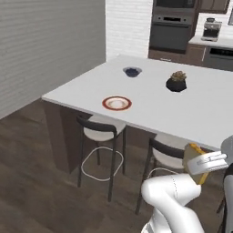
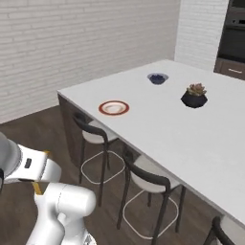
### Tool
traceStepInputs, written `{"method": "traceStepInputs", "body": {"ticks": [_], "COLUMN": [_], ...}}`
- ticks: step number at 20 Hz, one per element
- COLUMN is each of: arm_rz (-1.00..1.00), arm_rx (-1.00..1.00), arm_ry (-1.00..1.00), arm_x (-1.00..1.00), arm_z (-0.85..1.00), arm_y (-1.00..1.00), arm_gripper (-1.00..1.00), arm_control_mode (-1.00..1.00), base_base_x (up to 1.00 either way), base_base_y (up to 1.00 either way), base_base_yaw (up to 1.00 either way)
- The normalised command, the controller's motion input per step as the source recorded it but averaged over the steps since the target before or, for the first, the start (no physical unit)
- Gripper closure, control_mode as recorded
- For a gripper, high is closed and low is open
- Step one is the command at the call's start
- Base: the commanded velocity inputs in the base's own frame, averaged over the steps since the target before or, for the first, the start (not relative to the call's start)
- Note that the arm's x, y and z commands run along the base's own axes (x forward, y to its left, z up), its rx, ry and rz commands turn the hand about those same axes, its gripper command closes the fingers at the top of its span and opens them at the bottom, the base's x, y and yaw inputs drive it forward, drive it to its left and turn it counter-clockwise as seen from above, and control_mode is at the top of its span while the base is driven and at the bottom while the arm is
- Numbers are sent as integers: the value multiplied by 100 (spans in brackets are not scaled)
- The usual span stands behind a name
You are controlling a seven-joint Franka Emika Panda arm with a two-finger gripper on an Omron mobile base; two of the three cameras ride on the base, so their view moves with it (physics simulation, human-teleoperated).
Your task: Start the toaster. Once the lever pops up, take the bread to the plate on the dining counter.
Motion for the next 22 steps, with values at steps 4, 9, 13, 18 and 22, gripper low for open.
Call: {"method": "traceStepInputs", "body": {"ticks": [4,9,13,18,22], "arm_rz": [0,0,0,0,0], "arm_rx": [0,0,0,0,0], "arm_ry": [0,0,0,0,0], "arm_x": [0,0,0,0,0], "arm_z": [0,0,0,0,0], "arm_y": [0,0,0,0,0], "arm_gripper": [100,100,100,100,100], "arm_control_mode": [100,100,100,100,100], "base_base_x": [100,100,100,100,89], "base_base_y": [100,100,87,46,45], "base_base_yaw": [-33,-28,-29,-29,-38]}}
